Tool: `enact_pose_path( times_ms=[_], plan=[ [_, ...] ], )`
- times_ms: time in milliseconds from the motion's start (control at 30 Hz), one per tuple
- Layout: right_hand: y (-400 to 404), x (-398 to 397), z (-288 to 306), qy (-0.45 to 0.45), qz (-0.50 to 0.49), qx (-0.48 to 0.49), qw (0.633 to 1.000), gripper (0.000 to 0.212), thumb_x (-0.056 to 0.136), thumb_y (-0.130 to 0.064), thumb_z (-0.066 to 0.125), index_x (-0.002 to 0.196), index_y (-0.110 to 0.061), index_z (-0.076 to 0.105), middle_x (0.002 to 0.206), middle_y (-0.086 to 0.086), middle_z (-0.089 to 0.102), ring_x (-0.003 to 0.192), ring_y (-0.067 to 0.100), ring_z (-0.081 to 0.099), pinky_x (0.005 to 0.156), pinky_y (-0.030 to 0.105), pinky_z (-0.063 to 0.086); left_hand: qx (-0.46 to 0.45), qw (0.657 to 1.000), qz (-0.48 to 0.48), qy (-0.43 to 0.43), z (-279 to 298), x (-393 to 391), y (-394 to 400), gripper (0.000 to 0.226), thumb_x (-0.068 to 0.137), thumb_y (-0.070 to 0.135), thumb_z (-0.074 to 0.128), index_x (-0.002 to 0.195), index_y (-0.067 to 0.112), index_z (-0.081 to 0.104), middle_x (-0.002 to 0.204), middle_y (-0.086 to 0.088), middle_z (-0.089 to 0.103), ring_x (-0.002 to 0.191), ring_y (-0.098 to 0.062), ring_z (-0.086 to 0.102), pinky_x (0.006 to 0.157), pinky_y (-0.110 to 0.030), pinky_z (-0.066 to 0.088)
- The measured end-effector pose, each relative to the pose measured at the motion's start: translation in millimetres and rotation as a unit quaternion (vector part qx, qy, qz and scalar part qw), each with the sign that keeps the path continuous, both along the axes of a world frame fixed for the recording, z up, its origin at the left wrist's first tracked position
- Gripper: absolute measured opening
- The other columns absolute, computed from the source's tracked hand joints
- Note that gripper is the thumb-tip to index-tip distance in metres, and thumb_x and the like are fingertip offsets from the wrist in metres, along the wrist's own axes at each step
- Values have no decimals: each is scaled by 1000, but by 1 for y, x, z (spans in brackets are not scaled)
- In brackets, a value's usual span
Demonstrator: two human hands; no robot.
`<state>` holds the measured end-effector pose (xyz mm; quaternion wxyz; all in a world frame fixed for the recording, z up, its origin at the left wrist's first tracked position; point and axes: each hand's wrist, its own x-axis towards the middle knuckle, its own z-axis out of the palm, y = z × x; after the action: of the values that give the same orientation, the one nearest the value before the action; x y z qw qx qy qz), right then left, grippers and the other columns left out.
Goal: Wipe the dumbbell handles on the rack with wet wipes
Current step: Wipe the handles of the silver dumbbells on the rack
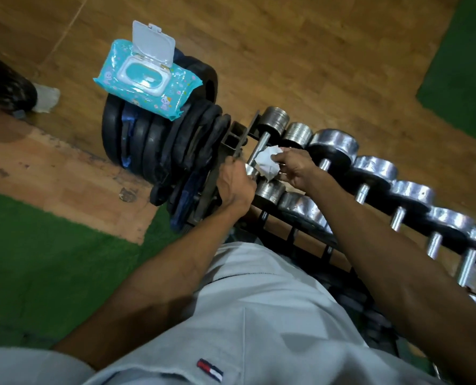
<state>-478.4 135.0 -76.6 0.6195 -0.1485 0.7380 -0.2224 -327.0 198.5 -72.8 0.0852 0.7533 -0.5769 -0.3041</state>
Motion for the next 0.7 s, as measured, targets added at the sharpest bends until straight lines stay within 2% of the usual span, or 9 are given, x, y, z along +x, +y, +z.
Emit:
enact_pose_path(
  times_ms=[33, 100, 167, 333, 467, 500, 600, 700],
  plan=[
    [3, -4, 2, 5, -3, -3, 1000, 30, 92, 2, 68, 118, -11, 69, 100, 10, 75, 79, 23, 75, 58, 33, 60, -1, 1000, 2, -8, 0, -3, 2, 31, 84, 10, 76, 113, 7, 67, 117, -13, 60, 105, -30, 60, 80, -40, 57],
    [8, -14, 6, 16, -9, -10, 1000, 32, 91, 0, 69, 121, -13, 67, 110, 11, 74, 92, 28, 74, 68, 40, 62, -6, 999, 1, -35, -1, -10, 6, 42, 83, 11, 74, 124, 9, 64, 121, -13, 60, 109, -30, 58, 83, -39, 55],
    [14, -26, 8, 21, -9, -24, 999, 29, 91, 1, 69, 116, -13, 67, 110, 12, 73, 92, 30, 74, 70, 42, 62, -10, 998, -3, -62, -4, -17, 9, 48, 83, 14, 75, 129, 10, 63, 125, -12, 59, 110, -30, 56, 86, -40, 54],
    [31, -48, 3, 26, -11, -59, 998, 25, 92, 1, 68, 113, -13, 69, 112, 14, 72, 93, 33, 72, 77, 45, 61, -7, 997, 12, -81, -4, -32, 13, 46, 82, 14, 76, 127, 11, 65, 132, -12, 57, 117, -30, 54, 92, -43, 51],
    [38, -60, -1, 28, 0, -89, 996, 34, 93, 2, 67, 127, -5, 66, 113, 15, 72, 95, 32, 71, 69, 37, 59, -33, 995, 29, -84, -1, -40, 22, 42, 89, 28, 68, 127, 11, 65, 127, -12, 59, 116, -30, 54, 93, -45, 49],
    [39, -62, 0, 28, 4, -94, 995, 34, 93, 3, 66, 127, -4, 65, 112, 15, 71, 95, 32, 70, 69, 38, 60, -40, 995, 32, -89, 0, -43, 25, 43, 89, 32, 67, 126, 10, 65, 125, -11, 60, 115, -30, 55, 93, -46, 50],
    [41, -71, 0, 16, 20, -104, 994, 31, 93, 4, 66, 122, -7, 67, 116, 17, 70, 97, 35, 71, 83, 48, 61, -60, 994, 45, -77, 6, -57, 36, 38, 89, 33, 68, 121, 13, 68, 121, -10, 62, 114, -29, 57, 93, -46, 51],
    [43, -82, 2, 2, 52, -116, 992, 30, 92, 5, 67, 119, -10, 69, 115, 16, 71, 99, 35, 72, 81, 45, 61, -79, 994, 58, -54, 13, -73, 46, 28, 88, 29, 69, 112, 16, 70, 116, -9, 63, 109, -30, 61, 89, -46, 53]
  ],
)
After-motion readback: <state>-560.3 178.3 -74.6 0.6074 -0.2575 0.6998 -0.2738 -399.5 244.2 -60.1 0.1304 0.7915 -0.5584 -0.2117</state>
